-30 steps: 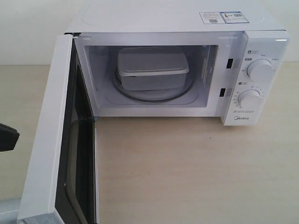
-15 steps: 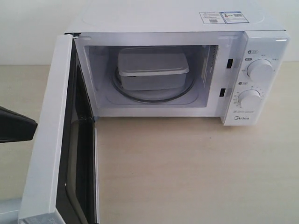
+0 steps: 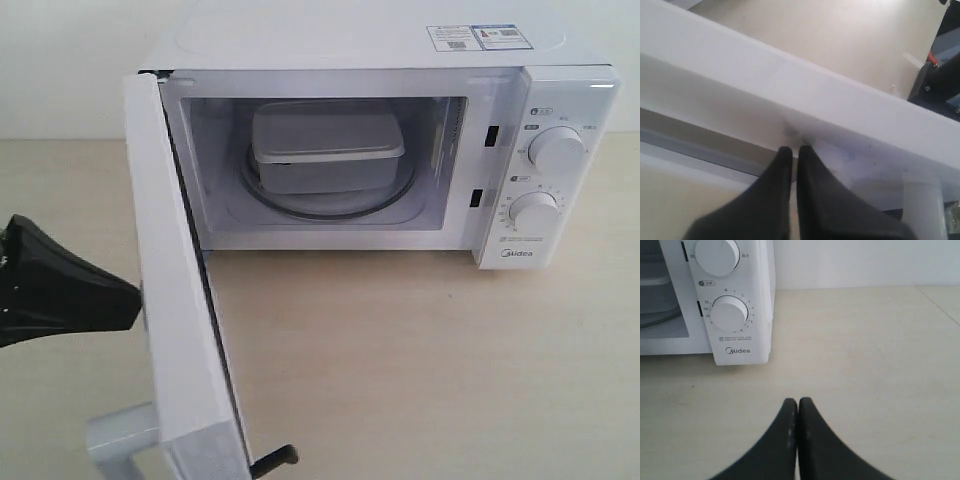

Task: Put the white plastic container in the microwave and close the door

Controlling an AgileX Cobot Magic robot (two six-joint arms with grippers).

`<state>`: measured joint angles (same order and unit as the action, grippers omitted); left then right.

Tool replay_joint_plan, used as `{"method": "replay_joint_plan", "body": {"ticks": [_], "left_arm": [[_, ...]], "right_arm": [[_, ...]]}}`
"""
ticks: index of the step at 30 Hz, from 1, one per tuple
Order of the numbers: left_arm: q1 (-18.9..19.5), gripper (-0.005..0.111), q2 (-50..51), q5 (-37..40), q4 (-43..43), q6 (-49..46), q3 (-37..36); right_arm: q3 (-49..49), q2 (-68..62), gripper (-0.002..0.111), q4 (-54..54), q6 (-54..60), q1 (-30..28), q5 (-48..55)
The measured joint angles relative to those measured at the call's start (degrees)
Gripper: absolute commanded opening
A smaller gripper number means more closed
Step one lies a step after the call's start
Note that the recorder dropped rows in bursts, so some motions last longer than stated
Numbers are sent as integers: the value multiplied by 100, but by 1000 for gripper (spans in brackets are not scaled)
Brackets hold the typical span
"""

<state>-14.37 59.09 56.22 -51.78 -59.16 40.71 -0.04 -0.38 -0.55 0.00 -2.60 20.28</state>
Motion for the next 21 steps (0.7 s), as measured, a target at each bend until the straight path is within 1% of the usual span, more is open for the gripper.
{"method": "replay_joint_plan", "body": {"ticks": [10, 13, 17, 21], "left_arm": [[-1209, 4, 740, -1747, -356, -41, -5], [-1485, 4, 1028, -2114, -357, -63, 221], [-1693, 4, 1436, -2357, -398, -74, 719], [-1731, 4, 1760, -2415, -416, -85, 1205]], "right_arm": [[0, 0, 0, 0, 0, 0, 0], [0, 0, 0, 0, 0, 0, 0], [0, 0, 0, 0, 0, 0, 0], [0, 0, 0, 0, 0, 0, 0]]}}
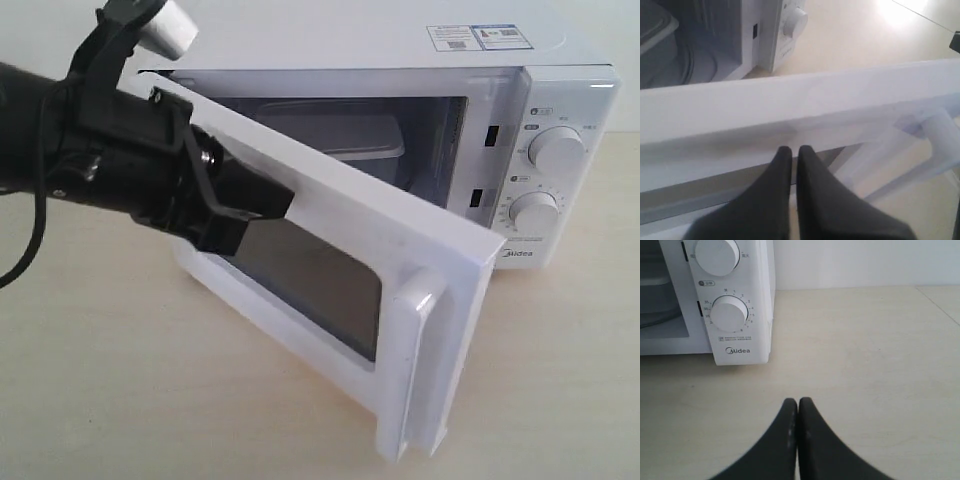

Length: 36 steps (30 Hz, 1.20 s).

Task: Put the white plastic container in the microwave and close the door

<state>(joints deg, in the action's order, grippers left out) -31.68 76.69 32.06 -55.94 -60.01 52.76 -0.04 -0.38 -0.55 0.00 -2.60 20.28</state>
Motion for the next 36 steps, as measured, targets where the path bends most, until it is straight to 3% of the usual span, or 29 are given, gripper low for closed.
{"method": "replay_joint_plan", "body": {"ticks": [12, 18, 26, 30, 31, 36], "left_arm": [[-4, 4, 90, 33, 121, 0, 245], [-4, 4, 90, 503, 121, 0, 245], [-4, 4, 90, 639, 121, 0, 245], [-4, 4, 30, 733, 157, 0, 245], [-4, 4, -25, 755, 168, 0, 245], [-4, 4, -479, 588, 187, 0, 245]], "right_arm": [[0, 0, 0, 0, 0, 0, 0], [0, 0, 0, 102, 139, 0, -403], [0, 3, 0, 106, 101, 0, -3407], [13, 12, 0, 106, -925, 0, -5319], [150, 12, 0, 180, -1328, 0, -5346], [2037, -66, 0, 2335, -3718, 0, -3313]]}}
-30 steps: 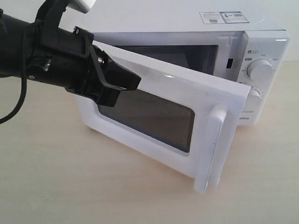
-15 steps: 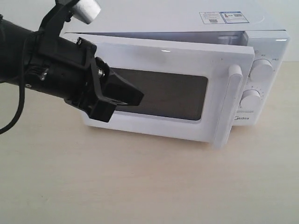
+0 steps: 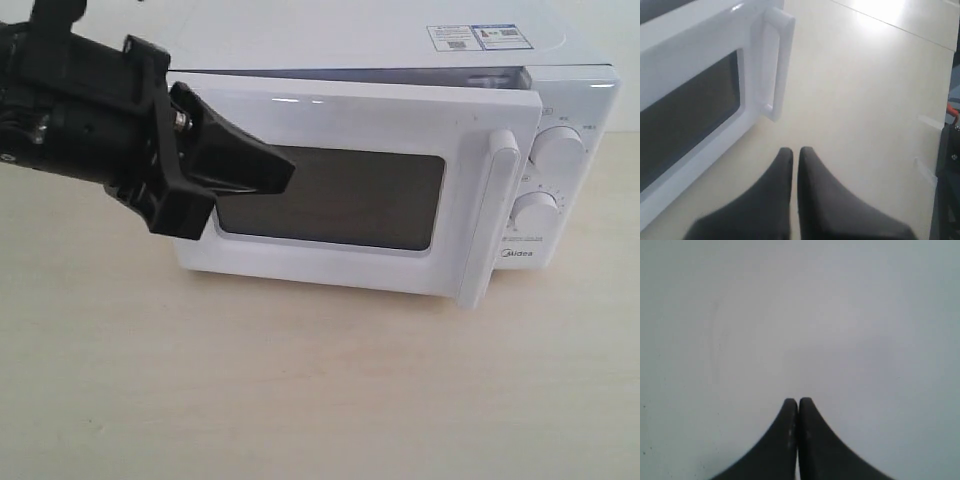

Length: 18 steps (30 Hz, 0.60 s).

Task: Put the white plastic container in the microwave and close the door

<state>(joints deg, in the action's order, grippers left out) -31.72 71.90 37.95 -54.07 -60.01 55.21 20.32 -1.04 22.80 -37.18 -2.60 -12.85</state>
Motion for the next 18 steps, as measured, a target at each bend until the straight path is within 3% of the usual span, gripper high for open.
{"method": "replay_joint_plan", "body": {"ticks": [3, 7, 18], "left_arm": [[0, 4, -140, -80, 0, 0, 0], [0, 4, -234, -102, 0, 0, 0], [0, 4, -262, -102, 5, 19, 0]], "right_arm": [[853, -348, 0, 591, -961, -2, 780], [1529, -938, 0, 732, -1158, -2, 1619], [1635, -1903, 0, 73, -1095, -12, 3201]]}}
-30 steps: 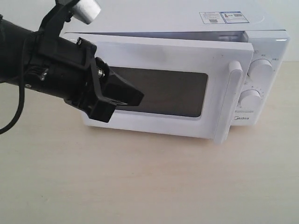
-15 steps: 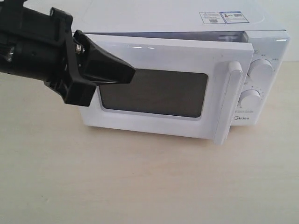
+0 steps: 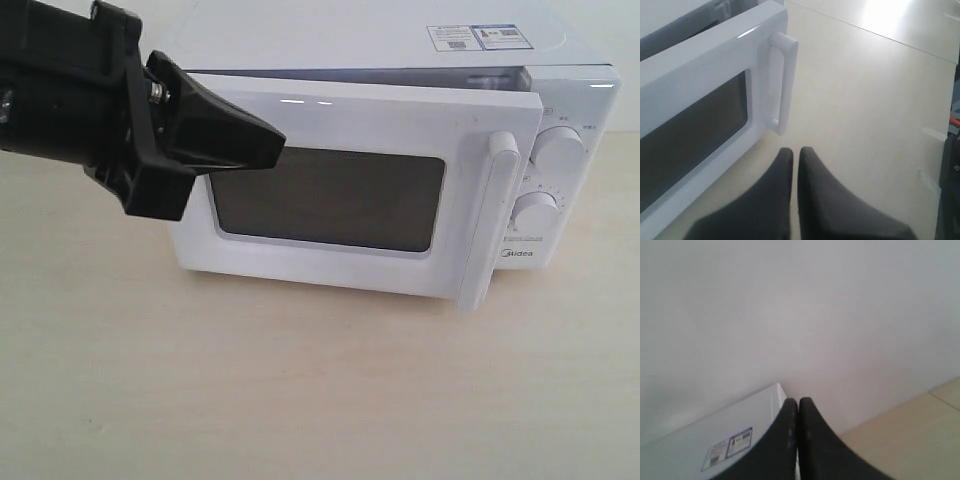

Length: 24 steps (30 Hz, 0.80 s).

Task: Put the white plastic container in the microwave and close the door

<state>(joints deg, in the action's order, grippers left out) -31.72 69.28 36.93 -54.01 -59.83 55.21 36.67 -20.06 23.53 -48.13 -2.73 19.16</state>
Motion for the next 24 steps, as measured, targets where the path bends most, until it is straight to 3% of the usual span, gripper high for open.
{"method": "replay_joint_plan", "body": {"ticks": [3, 6, 10, 16, 21, 24], "left_arm": [[0, 4, 0, 0, 0, 0, 0], [0, 4, 0, 0, 0, 0, 0], [0, 4, 0, -16, 0, 0, 0], [0, 4, 0, -16, 0, 0, 0], [0, 4, 0, -16, 0, 0, 0], [0, 4, 0, -16, 0, 0, 0]], "right_arm": [[0, -9, 0, -212, 124, 0, 345], [0, -9, 0, -694, 1241, 0, 394], [0, -9, 0, -2671, 4171, 0, 359], [0, -105, 0, -6677, 9047, 0, 1687], [0, -119, 0, -8661, 10039, 0, 1934], [43, -184, 0, -9044, 10131, 0, 2018]]}}
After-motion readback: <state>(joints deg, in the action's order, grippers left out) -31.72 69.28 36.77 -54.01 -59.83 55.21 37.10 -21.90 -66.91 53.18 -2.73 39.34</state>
